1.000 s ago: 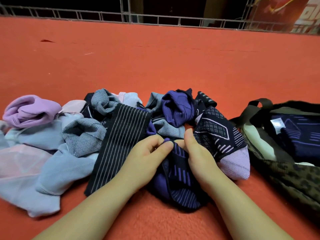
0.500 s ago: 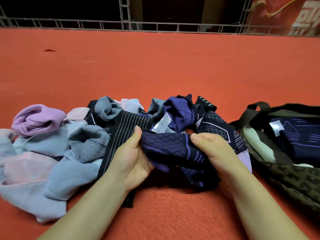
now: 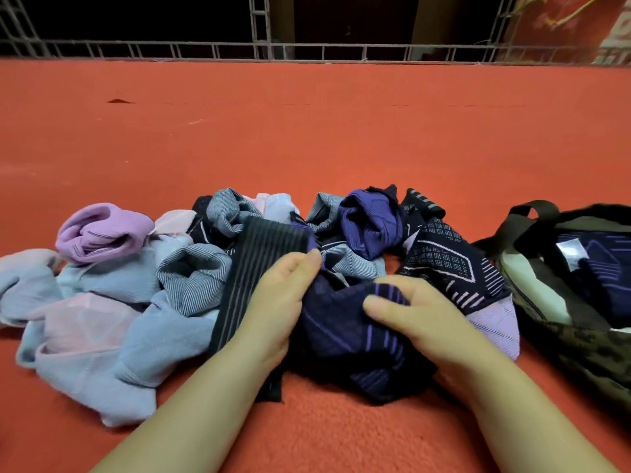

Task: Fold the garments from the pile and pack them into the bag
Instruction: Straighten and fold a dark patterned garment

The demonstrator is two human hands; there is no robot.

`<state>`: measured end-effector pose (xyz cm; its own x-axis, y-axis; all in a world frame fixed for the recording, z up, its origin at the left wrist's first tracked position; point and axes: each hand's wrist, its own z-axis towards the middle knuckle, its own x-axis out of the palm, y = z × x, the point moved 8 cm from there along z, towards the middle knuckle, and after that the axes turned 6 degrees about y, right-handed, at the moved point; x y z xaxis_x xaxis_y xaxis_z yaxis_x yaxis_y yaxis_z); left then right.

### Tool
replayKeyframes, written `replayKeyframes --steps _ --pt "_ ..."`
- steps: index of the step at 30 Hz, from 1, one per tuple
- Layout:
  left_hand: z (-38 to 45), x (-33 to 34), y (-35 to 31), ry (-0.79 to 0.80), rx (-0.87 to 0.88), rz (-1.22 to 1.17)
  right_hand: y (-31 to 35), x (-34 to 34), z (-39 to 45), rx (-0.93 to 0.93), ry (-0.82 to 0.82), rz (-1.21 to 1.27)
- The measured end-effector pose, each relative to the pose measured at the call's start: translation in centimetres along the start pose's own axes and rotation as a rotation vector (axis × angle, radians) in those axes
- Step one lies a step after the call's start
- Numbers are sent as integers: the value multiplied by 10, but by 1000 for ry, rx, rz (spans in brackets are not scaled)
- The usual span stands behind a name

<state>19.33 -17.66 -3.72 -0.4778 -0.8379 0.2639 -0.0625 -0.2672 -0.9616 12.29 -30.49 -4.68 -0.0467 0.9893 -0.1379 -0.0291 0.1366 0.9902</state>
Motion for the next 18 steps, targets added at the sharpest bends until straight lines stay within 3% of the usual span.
replayKeyframes --steps 3,5,10,14,18 --pt "-3 -12 -15 -94 206 62 1 -22 1 -82 -227 202" --pt "-5 -16 -19 -108 255 79 -3 -26 4 -106 -256 376" --pt "-3 2 -4 -9 137 156 1 -11 6 -121 -133 702" --pt "-3 3 8 14 53 86 3 1 5 -91 -30 834" --pt "-2 2 4 -6 102 35 4 7 5 -68 8 892"
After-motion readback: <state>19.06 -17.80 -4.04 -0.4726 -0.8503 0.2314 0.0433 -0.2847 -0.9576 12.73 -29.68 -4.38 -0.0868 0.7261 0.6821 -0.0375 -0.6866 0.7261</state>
